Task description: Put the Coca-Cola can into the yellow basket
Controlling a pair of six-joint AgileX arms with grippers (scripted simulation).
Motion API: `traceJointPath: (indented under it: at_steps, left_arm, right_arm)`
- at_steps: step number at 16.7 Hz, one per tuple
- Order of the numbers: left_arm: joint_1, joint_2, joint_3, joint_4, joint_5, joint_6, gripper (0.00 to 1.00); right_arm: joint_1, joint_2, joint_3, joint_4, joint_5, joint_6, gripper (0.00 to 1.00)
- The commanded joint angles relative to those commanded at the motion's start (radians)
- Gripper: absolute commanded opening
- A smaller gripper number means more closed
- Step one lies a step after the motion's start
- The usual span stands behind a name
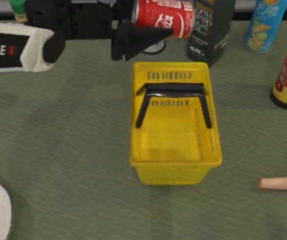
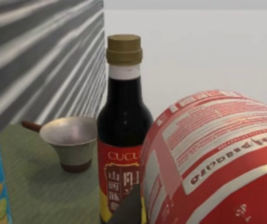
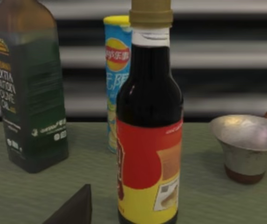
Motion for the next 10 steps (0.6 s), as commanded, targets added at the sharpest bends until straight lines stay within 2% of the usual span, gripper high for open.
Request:
traceJointPath:
  at_steps: [5, 10]
  left_arm:
    - [0.006, 0.020, -0.001, 0.015, 0.000, 0.002, 0.00]
    - [0.019, 0.154, -0.048, 0.213, 0.002, -0.001, 0.00]
  right_arm:
    - [0.000, 0.000, 0.000, 0.000, 0.000, 0.000, 1.00]
    - [0.000, 0.000, 0.000, 0.000, 0.000, 0.000, 1.00]
